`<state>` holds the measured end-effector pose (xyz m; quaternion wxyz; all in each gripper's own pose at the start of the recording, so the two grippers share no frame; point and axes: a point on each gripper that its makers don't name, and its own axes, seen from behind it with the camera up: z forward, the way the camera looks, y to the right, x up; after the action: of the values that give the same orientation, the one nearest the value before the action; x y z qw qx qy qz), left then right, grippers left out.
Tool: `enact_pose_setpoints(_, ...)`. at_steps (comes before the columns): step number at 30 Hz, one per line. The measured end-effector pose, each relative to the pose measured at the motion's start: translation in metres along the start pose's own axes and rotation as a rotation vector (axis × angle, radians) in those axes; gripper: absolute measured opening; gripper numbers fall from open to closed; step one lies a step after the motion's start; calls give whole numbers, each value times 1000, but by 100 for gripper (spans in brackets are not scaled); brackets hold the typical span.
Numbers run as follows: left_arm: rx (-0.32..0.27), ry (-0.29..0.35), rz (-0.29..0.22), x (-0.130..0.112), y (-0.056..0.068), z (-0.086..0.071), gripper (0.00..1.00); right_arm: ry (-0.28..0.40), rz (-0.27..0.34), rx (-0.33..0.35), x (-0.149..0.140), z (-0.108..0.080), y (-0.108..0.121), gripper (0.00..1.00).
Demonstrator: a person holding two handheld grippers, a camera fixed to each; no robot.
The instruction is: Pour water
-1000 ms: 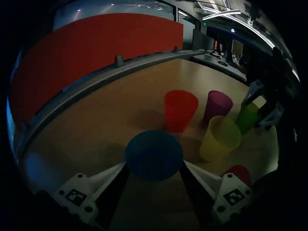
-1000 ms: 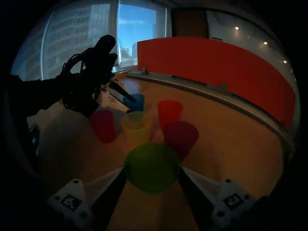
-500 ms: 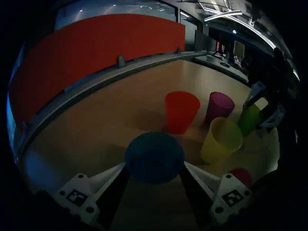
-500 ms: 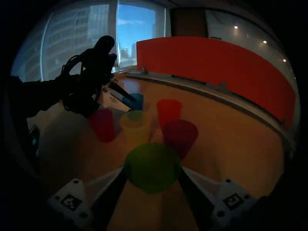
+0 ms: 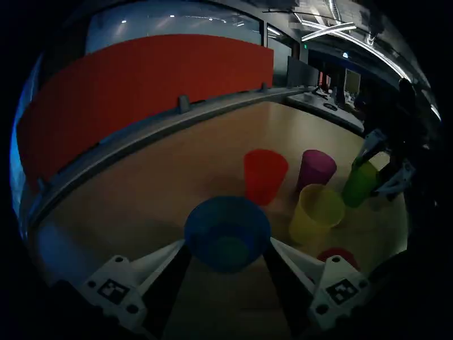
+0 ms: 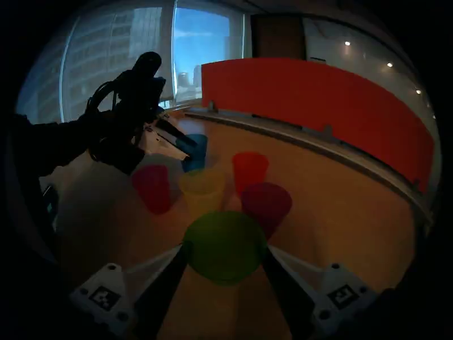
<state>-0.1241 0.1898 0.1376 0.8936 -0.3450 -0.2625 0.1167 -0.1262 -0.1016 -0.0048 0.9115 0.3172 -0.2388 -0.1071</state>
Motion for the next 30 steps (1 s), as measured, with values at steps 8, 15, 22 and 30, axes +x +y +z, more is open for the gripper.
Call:
enact_pose_setpoints(8, 27, 105, -16, 27, -2, -36, 83, 29, -16, -5, 17, -5, -8, 91)
enact_pose_setpoints(15, 56, 216, -29, 53, -3, -74, 83, 64, -37, -5, 36, -11, -17, 91)
enact_pose_setpoints(22, 83, 302, -44, 72, -4, -110, 83, 106, -51, -8, 56, -14, -23, 91)
enact_pose_setpoints(30, 99, 365, -52, 80, 3, -140, 83, 158, -58, -3, 77, -16, -29, 91)
